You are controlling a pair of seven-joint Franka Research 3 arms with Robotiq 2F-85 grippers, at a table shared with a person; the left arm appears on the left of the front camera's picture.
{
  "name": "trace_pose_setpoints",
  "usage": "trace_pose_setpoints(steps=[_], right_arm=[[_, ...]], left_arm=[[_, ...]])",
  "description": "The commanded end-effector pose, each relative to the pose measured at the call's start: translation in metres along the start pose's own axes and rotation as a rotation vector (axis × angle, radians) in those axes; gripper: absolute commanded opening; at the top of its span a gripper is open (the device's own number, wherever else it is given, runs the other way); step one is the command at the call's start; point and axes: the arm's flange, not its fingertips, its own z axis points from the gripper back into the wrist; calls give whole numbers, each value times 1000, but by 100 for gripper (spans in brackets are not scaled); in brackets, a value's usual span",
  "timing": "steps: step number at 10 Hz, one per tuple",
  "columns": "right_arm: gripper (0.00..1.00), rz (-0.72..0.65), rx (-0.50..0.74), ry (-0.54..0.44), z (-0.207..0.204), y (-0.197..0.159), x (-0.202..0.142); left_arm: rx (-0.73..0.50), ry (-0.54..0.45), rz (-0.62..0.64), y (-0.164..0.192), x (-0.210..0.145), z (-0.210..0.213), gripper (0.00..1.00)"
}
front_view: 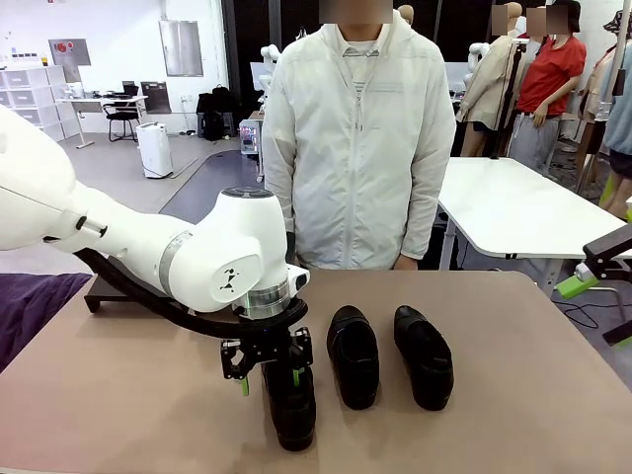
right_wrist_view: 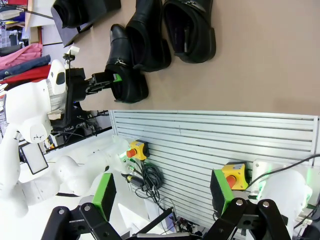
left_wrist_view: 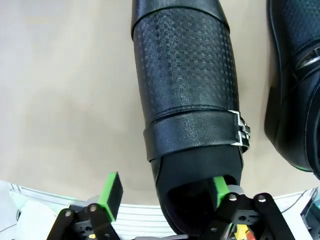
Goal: Organize the shoes by placing them on the stand.
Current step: Place the Shoe from the middle of the table onto the Shoes Stand.
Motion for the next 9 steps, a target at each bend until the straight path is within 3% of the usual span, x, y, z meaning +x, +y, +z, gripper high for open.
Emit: trace_pose_setpoints(steps=[1, 9], right_arm=[[100, -12, 17, 3, 1, 2, 1], [100, -12, 17, 3, 1, 2, 1]], left_arm=[[13, -21, 27, 1, 3, 1, 0], [26, -12, 16, 2, 5, 1, 0]])
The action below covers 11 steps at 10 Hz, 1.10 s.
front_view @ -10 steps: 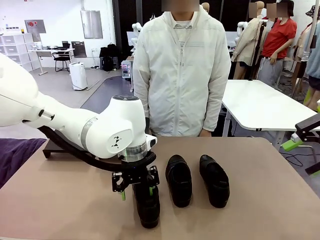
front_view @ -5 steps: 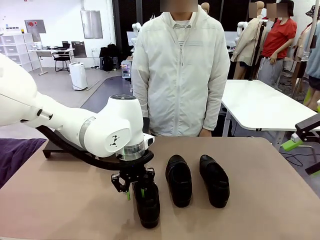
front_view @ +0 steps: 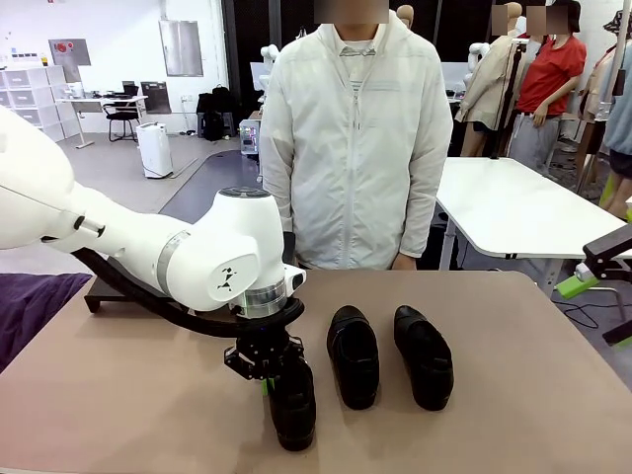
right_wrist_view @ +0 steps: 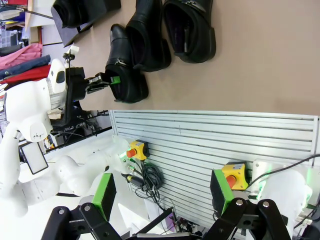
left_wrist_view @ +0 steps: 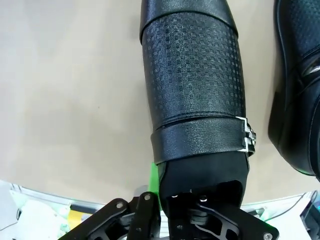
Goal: Organize the shoes by placing them on the stand.
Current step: Place the Shoe from the middle of the table onto the Shoes Stand.
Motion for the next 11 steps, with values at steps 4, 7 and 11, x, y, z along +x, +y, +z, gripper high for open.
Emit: trace_pose_setpoints(steps=[4, 7, 11], right_arm=[[100, -12, 17, 3, 1, 2, 1], [100, -12, 17, 3, 1, 2, 1], [100, -12, 17, 3, 1, 2, 1]], left_arm=[[-27, -117, -84, 9, -8, 64, 0], [-101, -296, -306, 42, -53, 160, 0], [-49, -514, -365, 82, -53, 171, 0]])
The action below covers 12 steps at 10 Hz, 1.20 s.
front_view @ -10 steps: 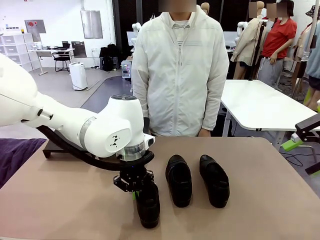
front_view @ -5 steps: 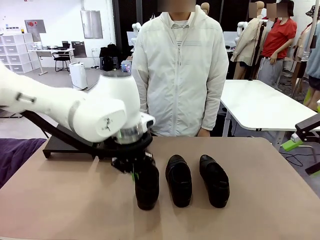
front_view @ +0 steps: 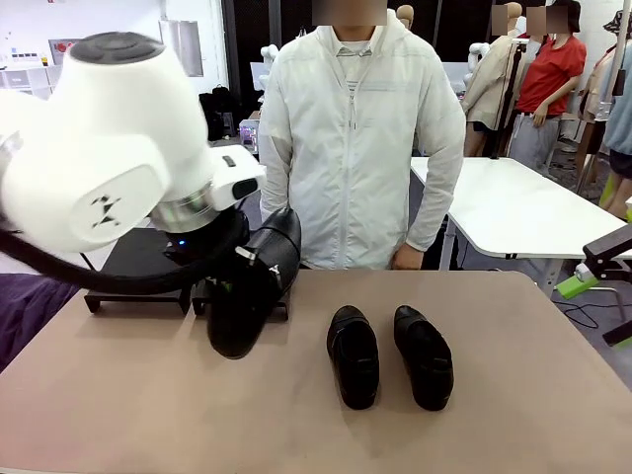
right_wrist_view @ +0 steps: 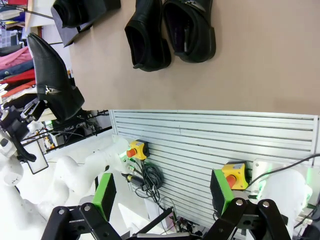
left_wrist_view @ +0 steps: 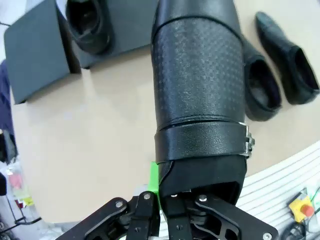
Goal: Organize the shoes by placing them on the stand.
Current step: Place the Shoe from the middle of the table onto the Shoes Stand.
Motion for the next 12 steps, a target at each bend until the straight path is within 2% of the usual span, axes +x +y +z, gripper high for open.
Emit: trace_pose_setpoints(steps=[1, 7, 8, 10, 11, 12], right_arm=[[100, -11, 17, 1, 2, 3, 0], [100, -11, 17, 1, 2, 3, 0], [100, -11, 17, 1, 2, 3, 0], [100, -11, 17, 1, 2, 3, 0], [100, -11, 17, 1, 2, 3, 0], [100, -11, 17, 1, 2, 3, 0]], left_arm=[[-9, 30, -9, -14, 5, 6, 0], [2, 34, -24, -14, 1, 1, 0], [-32, 64, 61, -7, 41, -12, 0], [-131, 5, 188, 5, 114, -49, 0], [-130, -6, 204, 9, 142, -74, 0], [-111, -6, 215, 13, 155, -94, 0]])
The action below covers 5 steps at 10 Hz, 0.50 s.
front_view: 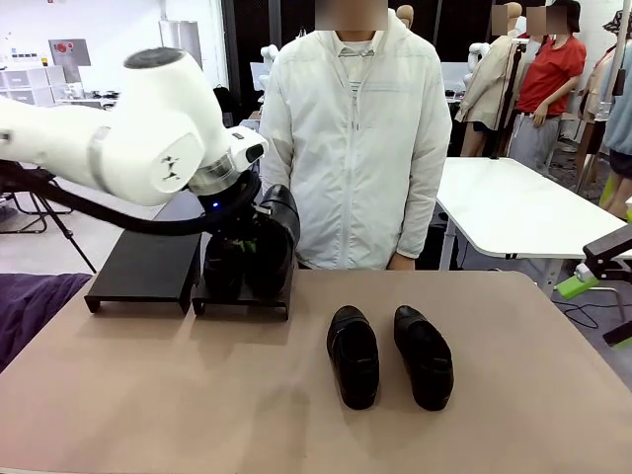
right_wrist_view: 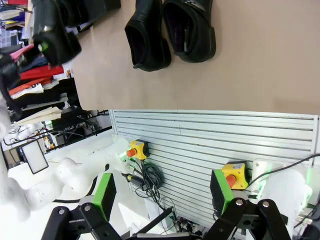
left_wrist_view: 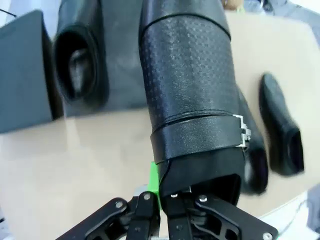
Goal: Organize the shoes by placing them on the stand.
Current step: Place the Shoe from the middle of the table onto the Shoes Stand.
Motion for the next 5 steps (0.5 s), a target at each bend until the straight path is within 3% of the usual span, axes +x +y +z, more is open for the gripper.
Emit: trace_pose_setpoints(steps=[1, 3, 5], right_arm=[[100, -11, 17, 0, 1, 3, 1], [100, -11, 17, 0, 1, 3, 1], [100, -11, 17, 0, 1, 3, 1]], left_arm=[[19, -40, 31, -15, 24, -25, 0], [66, -127, 39, -4, 39, -52, 0], [82, -127, 24, 7, 48, -72, 0]])
